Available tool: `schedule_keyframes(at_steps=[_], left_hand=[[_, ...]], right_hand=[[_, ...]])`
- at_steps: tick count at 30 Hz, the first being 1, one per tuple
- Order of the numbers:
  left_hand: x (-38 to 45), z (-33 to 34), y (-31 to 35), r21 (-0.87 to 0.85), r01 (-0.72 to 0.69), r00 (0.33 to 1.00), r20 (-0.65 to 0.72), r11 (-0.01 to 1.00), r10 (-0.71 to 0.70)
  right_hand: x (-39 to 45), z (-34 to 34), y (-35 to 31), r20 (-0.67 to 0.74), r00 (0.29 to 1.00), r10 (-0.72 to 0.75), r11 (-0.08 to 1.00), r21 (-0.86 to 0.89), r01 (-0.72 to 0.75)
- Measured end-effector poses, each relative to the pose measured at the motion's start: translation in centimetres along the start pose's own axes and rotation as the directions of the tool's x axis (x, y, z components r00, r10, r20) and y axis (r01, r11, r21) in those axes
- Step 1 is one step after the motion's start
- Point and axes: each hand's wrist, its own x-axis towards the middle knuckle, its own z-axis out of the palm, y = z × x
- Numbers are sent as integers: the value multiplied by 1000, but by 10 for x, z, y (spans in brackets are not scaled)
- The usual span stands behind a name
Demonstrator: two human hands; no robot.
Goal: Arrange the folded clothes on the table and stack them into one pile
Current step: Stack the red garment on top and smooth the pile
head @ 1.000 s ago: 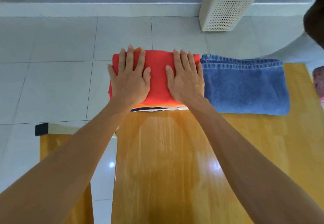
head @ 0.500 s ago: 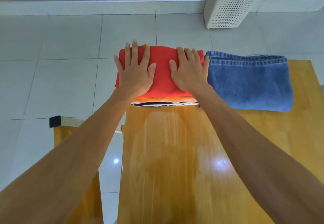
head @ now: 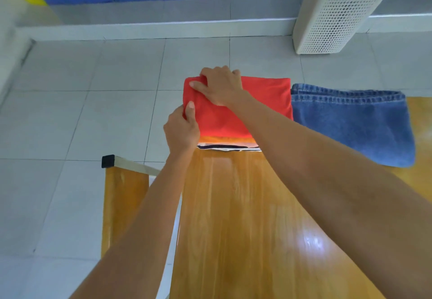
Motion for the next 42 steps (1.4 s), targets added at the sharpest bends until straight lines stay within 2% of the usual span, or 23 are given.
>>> schedule_keyframes(at_steps=[2, 6, 8, 12, 16, 20, 21, 22, 24, 26, 27, 28, 30, 32, 35, 38, 42], left_hand=[[0, -1, -2, 20, -28, 999, -40, 999, 29], [-10, -2, -7, -217, 4, 983, -178, 976, -44], [-20, -2, -15, -308, 32, 977, -190, 951, -94], [-30, -6, -18, -380, 157, 974, -91, 912, -205], [-24, -11, -21, -345, 265, 963, 50, 901, -264], [-17, -27, -16, -453, 489, 872, 269, 745, -408], [-13, -30, -14, -447, 481, 876, 270, 754, -399], [-9, -33, -11, -420, 440, 897, 241, 794, -370], [-3, -32, -8, -288, 283, 959, 91, 915, -268], [0, -29, 4, -131, 39, 991, -121, 991, -55], [2, -24, 13, -58, -122, 978, -178, 991, 110], [4, -17, 22, -1, -266, 949, -179, 964, 262], [10, 3, 37, 98, -456, 884, -67, 884, 463], [15, 24, 37, 255, -499, 866, 101, 828, 491], [22, 41, 22, 437, -490, 870, 298, 754, 393], [25, 44, 31, 465, -507, 860, 330, 726, 389], [18, 60, 82, 271, -599, 799, 268, 754, 538]], right_hand=[[4, 2, 0, -55, 998, 9, 999, 40, -7], [9, 2, -1, -86, 995, 53, 994, 98, -44], [12, -1, -3, -69, 996, 48, 993, 113, -40], [20, -7, -18, -4, 1000, -11, 993, 120, 11], [29, -1, -26, -37, 981, 188, 947, 273, -171], [23, 1, -30, -62, 981, 185, 955, 246, -164], [20, -3, -30, -76, 982, 171, 954, 260, -147], [17, -8, -28, -101, 981, 163, 952, 278, -130], [6, -19, -16, -203, 965, 168, 950, 295, -103], [-11, -28, 7, -343, 917, 204, 953, 283, -107], [-21, -31, 20, -389, 891, 233, 950, 285, -124], [-33, -33, 32, -405, 876, 262, 945, 292, -148], [-56, -36, 54, -393, 860, 325, 931, 293, -217], [-82, -41, 72, -367, 812, 454, 879, 331, -342], [-134, -47, 91, -220, 687, 693, 684, 502, -529], [-182, -37, 87, -18, 668, 744, 571, 536, -622], [-202, -15, 70, -14, 649, 760, 529, 594, -606]])
